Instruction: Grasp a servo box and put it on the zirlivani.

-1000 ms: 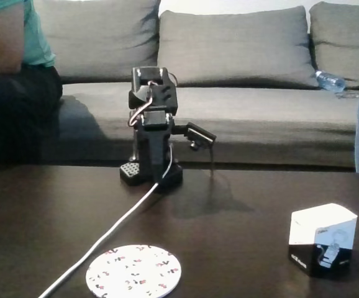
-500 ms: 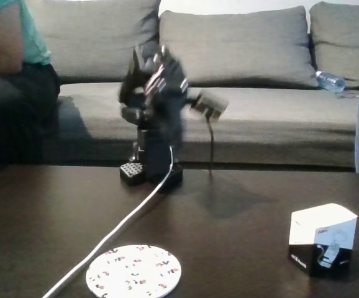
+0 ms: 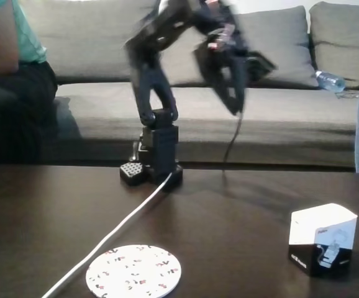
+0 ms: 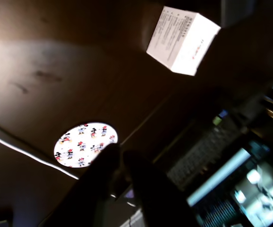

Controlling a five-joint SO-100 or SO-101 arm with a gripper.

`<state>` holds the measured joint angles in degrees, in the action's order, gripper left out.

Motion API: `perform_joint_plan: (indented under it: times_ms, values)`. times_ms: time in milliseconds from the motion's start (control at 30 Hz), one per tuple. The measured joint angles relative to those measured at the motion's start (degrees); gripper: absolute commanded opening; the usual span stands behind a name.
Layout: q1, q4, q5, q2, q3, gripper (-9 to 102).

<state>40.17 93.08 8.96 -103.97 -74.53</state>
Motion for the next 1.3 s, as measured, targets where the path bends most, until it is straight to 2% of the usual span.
perform_joint_plan:
  times_ms: [100, 200, 300, 400, 633, 800, 1067, 1300]
  values:
    - [0.09, 5.19, 0.0, 13.1, 11.78, 0]
    - [0.18, 6.42, -1.76, 23.82, 20.92, 1]
    - [1.05, 6.42, -2.37, 30.85, 28.04, 11]
    - [3.08, 6.42, -2.64, 34.72, 32.61, 16]
    - [5.63, 6.42, -2.55, 38.67, 34.63, 17]
    - [5.45, 6.42, -1.14, 42.01, 38.14, 30]
    - [3.87, 6.42, 0.44, 45.09, 40.96, 37]
    - [2.9, 6.42, 0.44, 48.08, 40.96, 37]
